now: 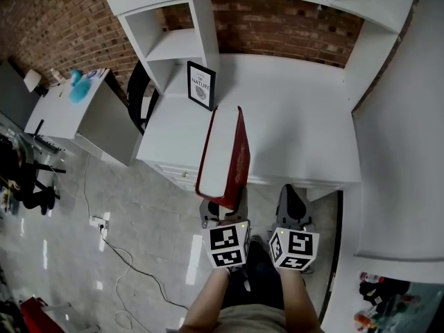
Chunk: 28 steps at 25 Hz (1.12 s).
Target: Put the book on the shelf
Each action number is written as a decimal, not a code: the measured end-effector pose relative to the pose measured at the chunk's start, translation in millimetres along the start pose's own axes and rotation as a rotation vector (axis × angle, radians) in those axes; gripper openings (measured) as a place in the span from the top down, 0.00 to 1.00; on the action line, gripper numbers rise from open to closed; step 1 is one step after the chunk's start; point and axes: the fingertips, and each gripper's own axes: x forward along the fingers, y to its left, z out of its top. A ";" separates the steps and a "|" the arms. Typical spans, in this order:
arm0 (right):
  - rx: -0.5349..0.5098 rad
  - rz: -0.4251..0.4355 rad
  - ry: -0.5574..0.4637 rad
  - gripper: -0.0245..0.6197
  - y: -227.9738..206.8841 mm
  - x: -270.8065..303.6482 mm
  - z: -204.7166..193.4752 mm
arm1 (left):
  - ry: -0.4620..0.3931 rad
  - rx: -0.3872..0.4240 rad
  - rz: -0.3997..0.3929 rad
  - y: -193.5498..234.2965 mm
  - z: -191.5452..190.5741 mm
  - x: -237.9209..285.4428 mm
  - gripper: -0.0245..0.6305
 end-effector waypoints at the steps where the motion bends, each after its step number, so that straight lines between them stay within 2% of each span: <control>1: -0.001 0.007 0.001 0.94 -3.2 6.2 1.6 | 0.000 -0.002 0.005 -1.0 1.8 6.6 0.59; 12: -0.009 0.052 0.009 0.94 -37.4 61.6 12.7 | 0.003 -0.024 0.049 -13.8 14.9 61.2 0.59; 28: 0.011 0.061 0.048 0.94 -58.7 94.3 3.1 | 0.061 -0.030 0.056 -23.5 2.5 100.8 0.59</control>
